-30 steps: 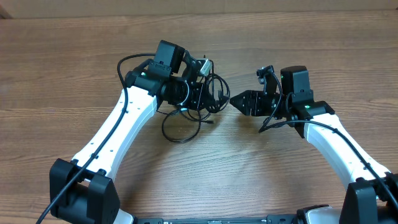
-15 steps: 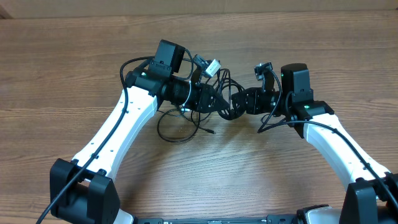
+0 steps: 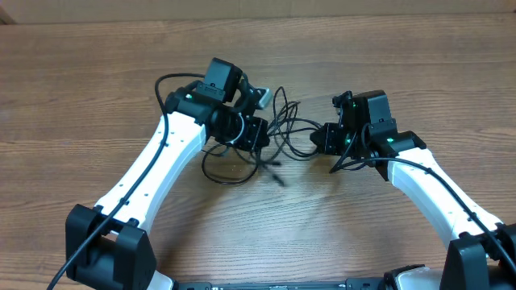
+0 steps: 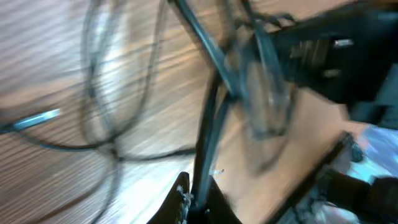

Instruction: Untangle cables

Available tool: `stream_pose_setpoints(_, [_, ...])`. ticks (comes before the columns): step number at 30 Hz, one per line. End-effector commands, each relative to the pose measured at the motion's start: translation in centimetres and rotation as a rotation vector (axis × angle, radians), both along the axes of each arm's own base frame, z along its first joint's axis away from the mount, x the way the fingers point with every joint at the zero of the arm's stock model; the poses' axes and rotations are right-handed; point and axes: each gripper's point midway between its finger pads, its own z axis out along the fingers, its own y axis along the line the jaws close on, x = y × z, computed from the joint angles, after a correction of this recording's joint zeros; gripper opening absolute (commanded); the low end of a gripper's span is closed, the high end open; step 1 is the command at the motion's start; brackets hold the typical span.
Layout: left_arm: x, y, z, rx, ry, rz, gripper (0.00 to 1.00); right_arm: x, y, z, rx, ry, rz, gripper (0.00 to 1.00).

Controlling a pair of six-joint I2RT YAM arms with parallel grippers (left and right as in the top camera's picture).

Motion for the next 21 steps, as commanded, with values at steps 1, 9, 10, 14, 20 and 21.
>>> stream_pose_setpoints(1, [3.0,5.6,0.1,0.103,-0.059,0.139,0.04,2.4,-6.1,-0.4,-0.184,-0.028,-0.260,0.04])
stream_pose_setpoints(9, [5.9,7.2,2.4,-0.088,-0.082,0.240,0.32,1.3,-1.6,0.8,-0.008,-0.047,-0.012,0.04])
stream_pose_setpoints(10, [5.9,6.6,2.9,-0.130,-0.084,0.223,0.54,0.9,-0.4,1.4,0.042,-0.066,0.066,0.04])
stream_pose_setpoints(14, [5.5,5.4,3.5,-0.184,-0.082,0.186,0.70,0.5,1.2,2.4,0.122,-0.086,0.145,0.04])
stream_pose_setpoints(20, [4.4,4.2,2.7,-0.142,-0.055,0.156,0.67,0.2,1.4,2.4,0.135,-0.075,0.155,0.04])
stream_pose_setpoints(21, [4.1,3.8,2.6,-0.141,-0.051,0.145,0.66,0.0,1.6,2.5,0.147,-0.071,0.163,0.04])
